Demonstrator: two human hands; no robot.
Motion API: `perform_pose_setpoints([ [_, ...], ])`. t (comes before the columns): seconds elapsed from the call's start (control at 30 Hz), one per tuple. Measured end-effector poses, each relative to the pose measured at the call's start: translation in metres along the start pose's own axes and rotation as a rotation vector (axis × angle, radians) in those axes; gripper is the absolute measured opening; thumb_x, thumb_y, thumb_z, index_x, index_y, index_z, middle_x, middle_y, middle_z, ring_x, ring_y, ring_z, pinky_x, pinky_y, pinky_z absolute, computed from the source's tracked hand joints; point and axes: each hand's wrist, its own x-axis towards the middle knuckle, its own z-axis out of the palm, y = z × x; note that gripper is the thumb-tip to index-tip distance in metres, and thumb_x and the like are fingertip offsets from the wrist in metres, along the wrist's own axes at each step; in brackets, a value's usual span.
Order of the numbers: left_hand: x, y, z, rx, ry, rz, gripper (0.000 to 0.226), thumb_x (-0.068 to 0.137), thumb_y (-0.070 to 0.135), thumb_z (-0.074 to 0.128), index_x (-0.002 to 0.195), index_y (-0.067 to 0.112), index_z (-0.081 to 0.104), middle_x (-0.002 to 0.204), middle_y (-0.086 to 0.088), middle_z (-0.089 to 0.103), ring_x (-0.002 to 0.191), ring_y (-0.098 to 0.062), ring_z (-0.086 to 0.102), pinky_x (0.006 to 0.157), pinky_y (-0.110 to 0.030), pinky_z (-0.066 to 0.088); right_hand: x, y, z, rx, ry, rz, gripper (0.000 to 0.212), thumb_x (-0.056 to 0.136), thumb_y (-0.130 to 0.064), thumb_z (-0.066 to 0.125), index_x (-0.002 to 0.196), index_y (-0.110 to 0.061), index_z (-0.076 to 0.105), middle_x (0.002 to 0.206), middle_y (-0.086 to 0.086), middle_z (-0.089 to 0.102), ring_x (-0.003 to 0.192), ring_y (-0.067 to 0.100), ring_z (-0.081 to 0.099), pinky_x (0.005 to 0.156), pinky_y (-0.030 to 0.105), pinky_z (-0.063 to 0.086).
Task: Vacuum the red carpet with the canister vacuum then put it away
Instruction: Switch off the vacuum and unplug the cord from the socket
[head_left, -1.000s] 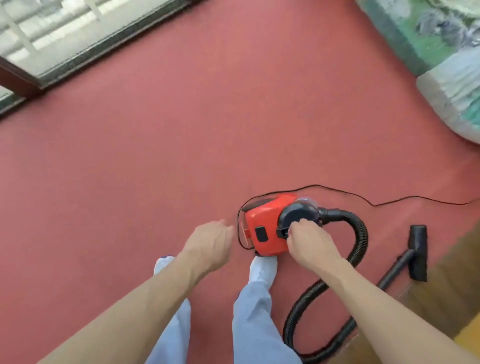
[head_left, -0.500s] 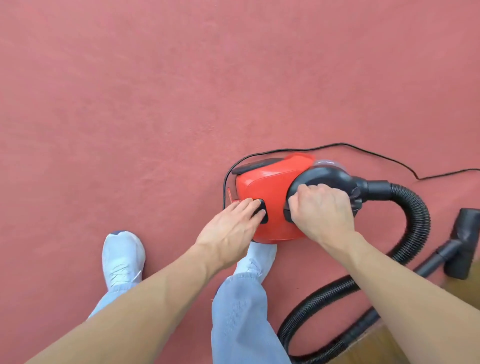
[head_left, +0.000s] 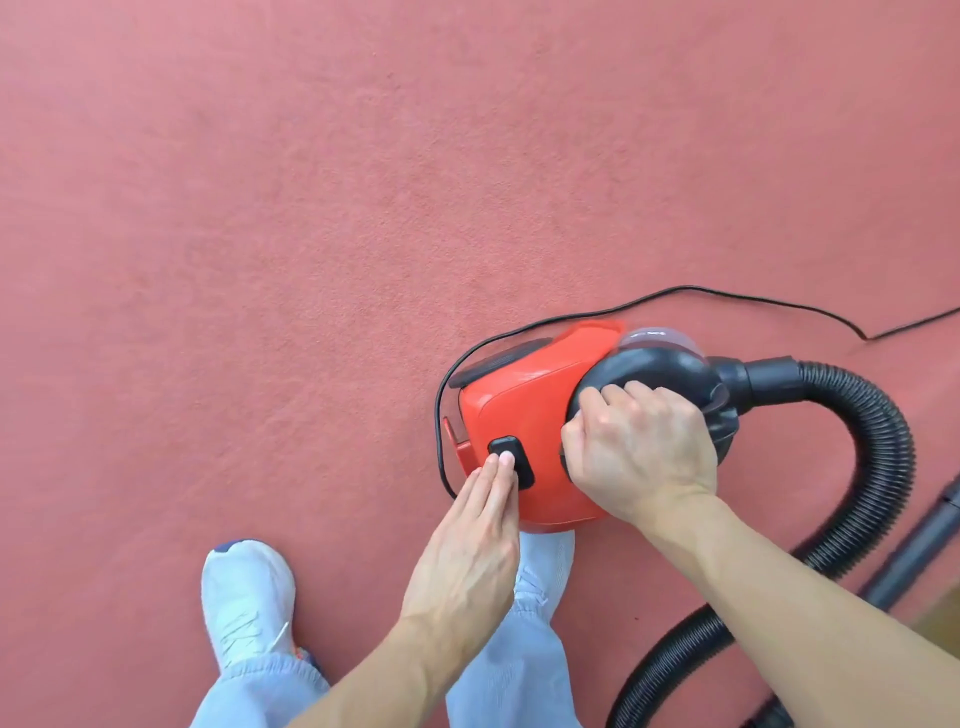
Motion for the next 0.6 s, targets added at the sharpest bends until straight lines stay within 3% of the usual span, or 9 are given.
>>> perform_pose_setpoints([
  [0.1, 0.007, 0.004, 0.001, 0.025, 0.024, -0.012, 0.06, 0.077, 0.002, 0.038, 0.132, -0.015, 0.052, 0.141, -0.03, 0.052, 0.134, -0.038, 0.051, 0.114, -0.043, 0.04, 0.002, 0.001, 0.002, -0.003, 0.031, 0.002, 0.025, 0.078, -0.022, 0.046, 0.055, -0.016, 0.048, 0.05, 0.007, 0.052, 0.048, 0.03, 0.051, 0.047, 0.032, 0.032],
  [0.2, 0.005, 0.004, -0.011, -0.05, -0.017, -0.034, 0.064, 0.069, -0.002, 0.037, 0.128, -0.013, 0.059, 0.135, -0.027, 0.059, 0.125, -0.035, 0.06, 0.107, -0.039, 0.047, 0.006, -0.003, -0.002, -0.008, -0.111, 0.036, 0.025, 0.076, -0.024, 0.043, 0.054, -0.016, 0.05, 0.049, 0.007, 0.053, 0.046, 0.029, 0.052, 0.048, 0.029, 0.029],
  [0.27, 0.003, 0.0, -0.029, -0.092, -0.03, -0.043, 0.071, 0.073, -0.002, 0.044, 0.144, -0.006, 0.045, 0.152, -0.022, 0.042, 0.137, -0.03, 0.048, 0.115, -0.034, 0.038, 0.005, -0.008, -0.011, -0.021, -0.259, 0.073, 0.029, 0.076, -0.026, 0.038, 0.057, -0.014, 0.055, 0.053, 0.008, 0.057, 0.049, 0.028, 0.055, 0.049, 0.03, 0.033],
  [0.33, 0.002, -0.013, -0.058, -0.108, -0.135, -0.01, 0.064, 0.085, 0.003, 0.044, 0.149, 0.008, 0.038, 0.157, -0.011, 0.035, 0.14, -0.025, 0.038, 0.114, -0.033, 0.035, 0.004, -0.012, -0.027, -0.048, -0.384, 0.089, 0.036, 0.083, -0.027, 0.032, 0.073, -0.011, 0.063, 0.073, 0.012, 0.066, 0.069, 0.03, 0.061, 0.062, 0.038, 0.043],
  [0.43, 0.002, -0.037, -0.12, -0.156, -0.188, -0.065, 0.041, 0.092, 0.013, 0.041, 0.128, 0.015, 0.058, 0.125, -0.006, 0.058, 0.122, -0.027, 0.052, 0.096, -0.042, 0.05, 0.007, -0.014, -0.068, 0.003, -0.45, 0.11, 0.03, 0.094, -0.026, 0.041, 0.11, -0.007, 0.057, 0.113, 0.013, 0.057, 0.109, 0.03, 0.05, 0.09, 0.038, 0.039],
  [0.5, -0.008, -0.049, -0.163, -0.155, -0.079, -0.115, 0.032, 0.092, 0.015, 0.042, 0.111, 0.011, 0.067, 0.11, -0.008, 0.063, 0.108, -0.031, 0.06, 0.088, -0.042, 0.054, 0.004, -0.014, -0.11, 0.092, -0.436, 0.153, 0.028, 0.095, -0.023, 0.044, 0.115, -0.006, 0.053, 0.12, 0.013, 0.054, 0.115, 0.029, 0.046, 0.092, 0.037, 0.038],
  [0.6, -0.031, -0.059, -0.223, -0.16, -0.05, -0.182, 0.03, 0.091, 0.015, 0.042, 0.103, 0.01, 0.068, 0.103, -0.012, 0.07, 0.095, -0.034, 0.065, 0.082, -0.039, 0.055, -0.001, -0.008, -0.178, 0.229, -0.481, 0.274, 0.028, 0.096, -0.02, 0.043, 0.117, -0.004, 0.053, 0.123, 0.014, 0.055, 0.118, 0.031, 0.049, 0.089, 0.039, 0.042],
])
